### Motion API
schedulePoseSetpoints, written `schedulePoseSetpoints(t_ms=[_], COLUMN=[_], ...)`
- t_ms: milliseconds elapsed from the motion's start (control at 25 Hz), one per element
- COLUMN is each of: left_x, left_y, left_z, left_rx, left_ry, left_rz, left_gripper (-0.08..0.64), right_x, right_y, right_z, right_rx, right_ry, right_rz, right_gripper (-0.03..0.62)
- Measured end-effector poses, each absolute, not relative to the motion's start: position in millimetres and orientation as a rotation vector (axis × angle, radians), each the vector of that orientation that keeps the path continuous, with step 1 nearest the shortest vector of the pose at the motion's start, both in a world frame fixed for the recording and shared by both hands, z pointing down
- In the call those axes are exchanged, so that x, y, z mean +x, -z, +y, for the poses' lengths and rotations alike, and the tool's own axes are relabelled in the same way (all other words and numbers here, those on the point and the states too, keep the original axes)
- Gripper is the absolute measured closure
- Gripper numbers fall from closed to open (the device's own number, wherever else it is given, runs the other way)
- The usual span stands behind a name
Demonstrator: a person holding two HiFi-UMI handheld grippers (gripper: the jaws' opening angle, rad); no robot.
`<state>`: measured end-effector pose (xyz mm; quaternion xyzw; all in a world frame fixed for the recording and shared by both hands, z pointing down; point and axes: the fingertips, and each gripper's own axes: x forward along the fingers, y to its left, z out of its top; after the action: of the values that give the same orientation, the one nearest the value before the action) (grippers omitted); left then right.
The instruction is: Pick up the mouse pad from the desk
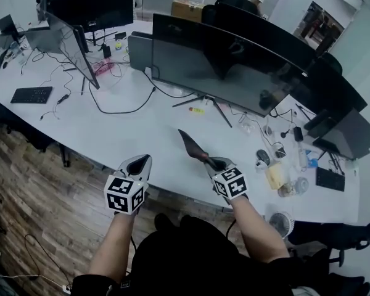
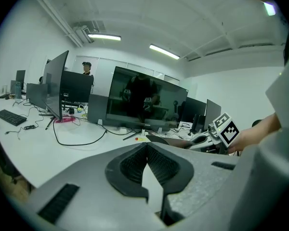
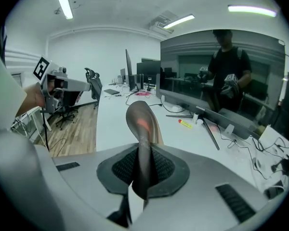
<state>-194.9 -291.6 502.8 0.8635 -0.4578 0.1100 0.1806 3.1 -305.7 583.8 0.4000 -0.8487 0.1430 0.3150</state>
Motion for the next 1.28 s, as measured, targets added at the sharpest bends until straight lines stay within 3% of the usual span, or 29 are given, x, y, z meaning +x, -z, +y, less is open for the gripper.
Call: schedulePoseSetpoints(t_ms=[880,1280], left_x=[-71,-59], left_y=[-461,-432], left_z=[-237,-231], left_rx=[2.444,2.483], left_ry=[-0.359,-0.387], left_rz=[-1.4,-1.459], left_gripper=[0.551,0.551], right_x=[125,147], right_y=[-485,-460], right_z=[-253,-253], right_rx=[1.118,1.16], right_ry=[-0.328,-0.362], right_rz=[-2.497,-2.607], right_gripper=[0.56,0.56])
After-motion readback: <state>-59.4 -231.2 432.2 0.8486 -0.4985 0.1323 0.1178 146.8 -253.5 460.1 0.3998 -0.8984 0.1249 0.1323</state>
